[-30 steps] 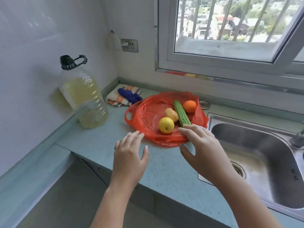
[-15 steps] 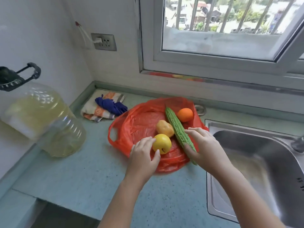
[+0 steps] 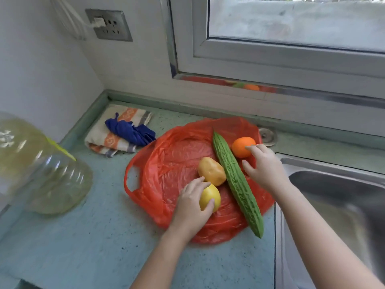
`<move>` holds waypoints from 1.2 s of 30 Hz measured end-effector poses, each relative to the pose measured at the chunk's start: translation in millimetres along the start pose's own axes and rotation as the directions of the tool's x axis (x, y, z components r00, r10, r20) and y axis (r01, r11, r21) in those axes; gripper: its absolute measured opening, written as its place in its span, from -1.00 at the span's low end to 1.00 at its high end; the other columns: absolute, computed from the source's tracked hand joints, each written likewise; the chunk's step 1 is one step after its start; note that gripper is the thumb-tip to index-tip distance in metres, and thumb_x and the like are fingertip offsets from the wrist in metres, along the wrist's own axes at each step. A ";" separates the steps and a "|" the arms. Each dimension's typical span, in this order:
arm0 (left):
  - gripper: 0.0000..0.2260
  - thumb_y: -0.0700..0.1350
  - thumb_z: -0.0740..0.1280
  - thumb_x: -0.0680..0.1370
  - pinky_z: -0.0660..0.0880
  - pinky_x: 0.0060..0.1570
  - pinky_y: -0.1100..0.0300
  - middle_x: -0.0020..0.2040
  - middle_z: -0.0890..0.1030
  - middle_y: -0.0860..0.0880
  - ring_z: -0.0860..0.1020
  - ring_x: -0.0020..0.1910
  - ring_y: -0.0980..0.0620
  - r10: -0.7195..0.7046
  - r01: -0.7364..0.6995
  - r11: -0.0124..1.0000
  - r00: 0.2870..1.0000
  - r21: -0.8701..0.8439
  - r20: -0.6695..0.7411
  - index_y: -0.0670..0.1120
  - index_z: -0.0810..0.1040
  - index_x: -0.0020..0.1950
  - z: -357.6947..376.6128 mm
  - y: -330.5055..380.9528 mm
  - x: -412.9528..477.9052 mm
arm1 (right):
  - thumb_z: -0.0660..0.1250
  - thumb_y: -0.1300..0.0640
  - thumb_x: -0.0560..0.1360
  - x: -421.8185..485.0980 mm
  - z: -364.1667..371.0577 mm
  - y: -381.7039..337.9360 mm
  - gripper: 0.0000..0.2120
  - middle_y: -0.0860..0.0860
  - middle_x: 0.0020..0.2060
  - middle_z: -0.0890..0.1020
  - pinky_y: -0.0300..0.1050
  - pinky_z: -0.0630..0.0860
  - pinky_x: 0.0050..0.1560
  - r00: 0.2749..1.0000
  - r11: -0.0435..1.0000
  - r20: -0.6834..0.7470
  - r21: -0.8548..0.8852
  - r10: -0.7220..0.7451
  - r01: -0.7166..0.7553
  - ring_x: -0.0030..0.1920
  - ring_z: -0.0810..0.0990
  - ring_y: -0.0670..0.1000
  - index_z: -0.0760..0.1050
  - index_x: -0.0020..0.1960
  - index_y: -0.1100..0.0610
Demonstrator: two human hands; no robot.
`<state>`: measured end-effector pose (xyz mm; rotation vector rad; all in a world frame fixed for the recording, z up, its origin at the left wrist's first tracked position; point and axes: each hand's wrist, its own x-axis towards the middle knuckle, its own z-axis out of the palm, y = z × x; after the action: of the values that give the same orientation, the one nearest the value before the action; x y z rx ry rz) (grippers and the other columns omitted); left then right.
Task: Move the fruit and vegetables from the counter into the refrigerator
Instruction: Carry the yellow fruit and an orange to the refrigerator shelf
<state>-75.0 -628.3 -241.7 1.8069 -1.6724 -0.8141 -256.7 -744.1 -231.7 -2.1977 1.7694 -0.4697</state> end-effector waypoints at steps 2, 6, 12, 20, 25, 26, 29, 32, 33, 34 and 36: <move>-0.63 -0.09 0.35 0.48 0.14 0.34 0.26 0.35 0.36 0.06 0.27 0.35 0.11 -0.009 0.009 1.000 1.000 -0.001 0.008 -0.01 0.46 0.28 5.3 -3.6 5.0 | 0.30 0.11 0.47 14.0 7.2 1.8 -0.60 0.14 0.18 0.49 -0.01 0.37 0.06 0.999 1.000 -0.013 0.001 0.031 -0.031 0.22 0.40 0.17 0.42 0.28 0.20; -0.63 -0.07 0.35 0.49 0.07 0.29 0.36 0.36 0.34 0.08 0.24 0.34 0.16 -0.016 0.016 1.000 1.000 0.008 0.023 -0.01 0.44 0.29 14.5 -9.0 12.3 | 0.28 0.09 0.48 37.6 16.6 4.5 -0.62 0.14 0.16 0.48 0.03 0.41 0.02 0.994 0.995 -0.037 0.024 0.102 -0.101 0.19 0.40 0.17 0.42 0.26 0.19; -0.58 0.00 0.38 0.46 0.07 0.25 0.39 0.34 0.31 0.10 0.24 0.30 0.19 -0.015 0.013 0.999 0.999 0.038 0.035 0.01 0.42 0.30 21.2 -13.2 21.9 | 0.31 0.12 0.46 57.9 30.4 8.3 -0.66 0.18 0.15 0.45 0.05 0.40 -0.02 0.988 0.989 -0.052 0.041 0.146 -0.144 0.16 0.38 0.22 0.45 0.19 0.23; -0.54 0.03 0.39 0.45 0.10 0.22 0.40 0.28 0.30 0.11 0.25 0.23 0.21 -0.017 0.015 0.999 0.999 0.049 0.039 0.01 0.40 0.31 23.2 -16.4 21.8 | 0.42 0.19 0.39 50.3 42.1 19.3 -0.75 0.21 0.02 0.46 -0.09 0.32 0.03 0.973 0.953 -0.143 0.270 0.180 -0.137 0.08 0.42 0.21 0.52 0.04 0.24; -0.52 0.09 0.38 0.42 0.09 0.17 0.48 0.21 0.31 0.15 0.29 0.24 0.19 -0.032 0.030 0.999 0.999 0.043 0.043 0.02 0.40 0.30 24.3 -17.5 15.5 | 0.43 0.23 0.37 42.2 47.5 22.8 -0.72 0.20 0.01 0.45 -0.18 0.27 0.10 0.959 0.908 -0.177 0.397 0.219 -0.134 0.08 0.44 0.18 0.51 0.06 0.25; -0.51 0.10 0.38 0.41 0.08 0.15 0.54 0.21 0.32 0.15 0.30 0.23 0.19 -0.034 0.032 0.999 0.998 0.043 0.045 0.02 0.40 0.30 24.3 -17.6 14.8 | 0.43 0.22 0.38 41.5 47.7 22.7 -0.66 0.21 0.04 0.44 -0.15 0.28 0.14 0.958 0.902 -0.167 0.405 0.232 -0.148 0.11 0.43 0.18 0.49 0.13 0.26; -0.50 0.09 0.39 0.40 0.03 0.10 0.66 0.19 0.33 0.16 0.31 0.21 0.20 -0.046 0.044 0.998 0.998 0.037 0.048 0.03 0.39 0.31 24.4 -18.1 14.3 | 0.42 0.18 0.40 43.6 47.5 24.2 -0.50 0.22 0.11 0.40 -0.10 0.25 0.25 0.959 0.887 -0.112 0.420 0.260 -0.191 0.17 0.39 0.15 0.40 0.29 0.27; -0.49 0.05 0.42 0.40 0.09 0.08 0.63 0.18 0.33 0.17 0.32 0.19 0.21 -0.064 0.063 0.998 0.997 0.021 0.047 0.04 0.37 0.31 24.5 -19.0 14.8 | 0.41 0.12 0.41 47.5 45.6 27.7 -0.48 0.19 0.18 0.37 -0.07 0.26 0.28 0.957 0.864 -0.036 0.441 0.287 -0.242 0.22 0.37 0.14 0.37 0.32 0.20; -0.48 0.05 0.43 0.40 0.12 0.08 0.59 0.18 0.33 0.17 0.32 0.19 0.21 -0.078 0.077 0.997 0.996 0.013 0.050 0.05 0.36 0.31 24.6 -19.3 14.8 | 0.41 0.10 0.41 48.0 45.4 28.8 -0.49 0.17 0.19 0.37 -0.09 0.26 0.27 0.957 0.861 -0.016 0.442 0.288 -0.252 0.23 0.37 0.13 0.38 0.32 0.17; -0.47 0.05 0.44 0.39 0.15 0.07 0.54 0.18 0.33 0.17 0.33 0.18 0.21 -0.093 0.093 0.996 0.994 0.004 0.055 0.06 0.36 0.31 24.5 -19.3 14.7 | 0.41 0.10 0.41 48.1 45.1 30.1 -0.50 0.16 0.21 0.38 -0.13 0.26 0.24 0.959 0.860 0.000 0.442 0.284 -0.255 0.23 0.38 0.11 0.38 0.30 0.14; -0.45 0.07 0.44 0.38 0.19 0.09 0.42 0.17 0.32 0.16 0.34 0.16 0.19 -0.137 0.137 0.990 0.989 -0.006 0.064 0.07 0.34 0.32 24.1 -19.0 14.6 | 0.42 0.10 0.40 48.3 45.2 32.4 -0.52 0.15 0.20 0.40 -0.25 0.25 0.11 0.961 0.853 0.026 0.455 0.276 -0.257 0.19 0.40 0.08 0.38 0.27 0.11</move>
<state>-79.5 -641.0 -272.9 1.9244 -1.5932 -0.9462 -257.0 -797.5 -282.4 -1.6045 1.7317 -0.7752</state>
